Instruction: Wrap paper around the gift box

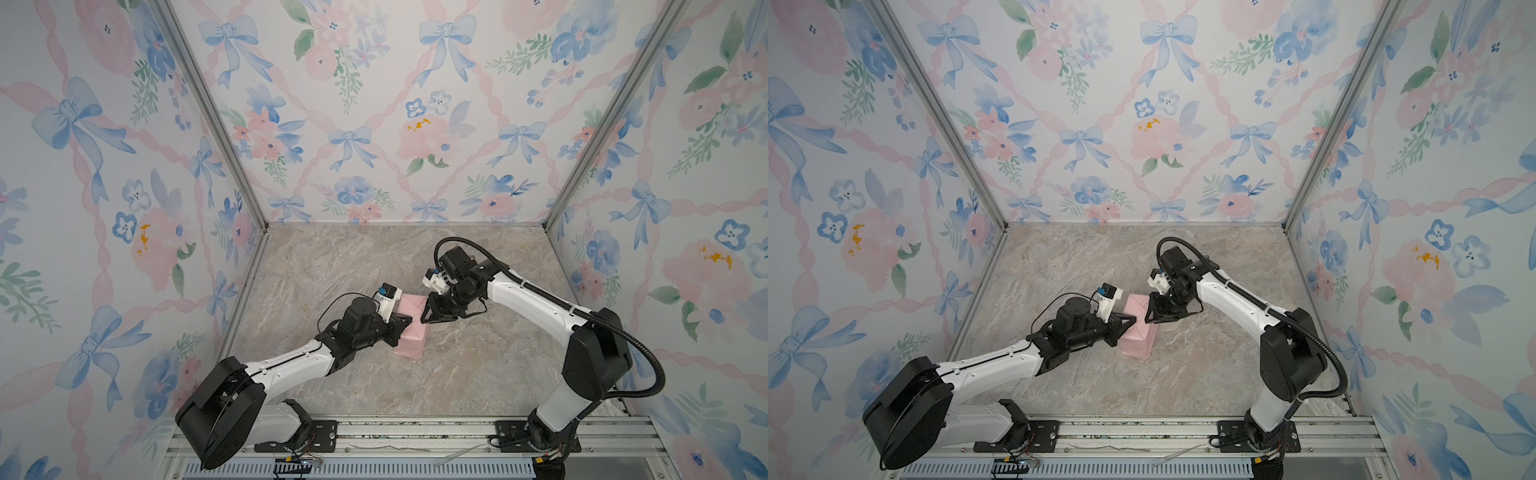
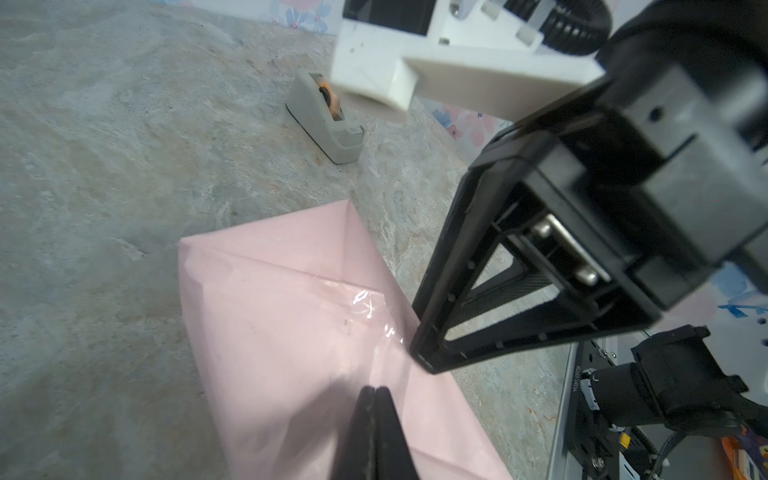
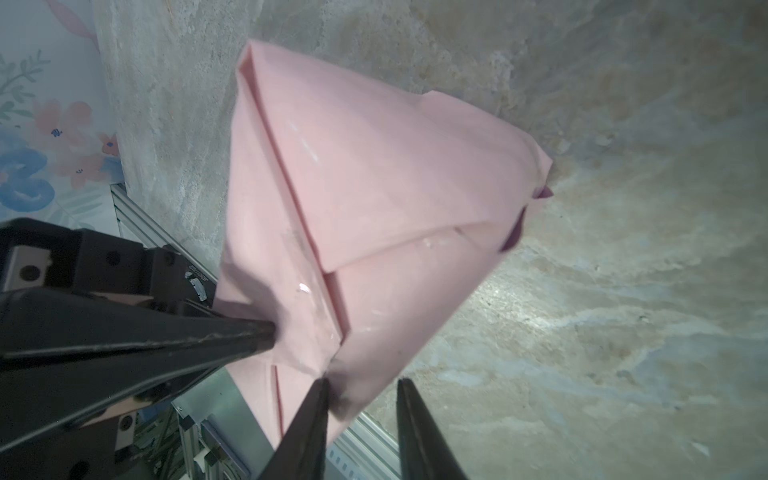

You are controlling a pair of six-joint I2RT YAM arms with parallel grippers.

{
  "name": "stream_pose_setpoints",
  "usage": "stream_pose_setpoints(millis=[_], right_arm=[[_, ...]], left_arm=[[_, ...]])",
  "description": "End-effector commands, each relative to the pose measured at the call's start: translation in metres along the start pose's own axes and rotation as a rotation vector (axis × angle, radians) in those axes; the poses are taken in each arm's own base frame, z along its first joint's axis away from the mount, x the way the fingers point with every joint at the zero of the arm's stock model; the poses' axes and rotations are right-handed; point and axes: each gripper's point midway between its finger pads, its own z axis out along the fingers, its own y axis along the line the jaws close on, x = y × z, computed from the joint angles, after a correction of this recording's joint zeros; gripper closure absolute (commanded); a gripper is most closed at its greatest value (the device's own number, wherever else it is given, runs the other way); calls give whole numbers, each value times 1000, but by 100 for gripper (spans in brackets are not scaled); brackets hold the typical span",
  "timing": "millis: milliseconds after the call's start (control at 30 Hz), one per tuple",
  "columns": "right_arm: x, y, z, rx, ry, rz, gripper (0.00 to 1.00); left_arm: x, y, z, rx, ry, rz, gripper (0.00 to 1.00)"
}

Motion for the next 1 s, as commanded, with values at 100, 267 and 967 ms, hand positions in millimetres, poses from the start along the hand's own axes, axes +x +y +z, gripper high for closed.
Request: stream_pose_setpoints(millis=[100,267,967], right_arm=[[1,-22,5,58,14,41,69],[-13,9,-14,-43,-67,16,56],[-14,-20,9,44,-21,38,72]], left_arm=[[21,8,1,-33,70,1,100],[21,9,1,-34,71,-1,100],[20,8,2,-34,68,7,100]])
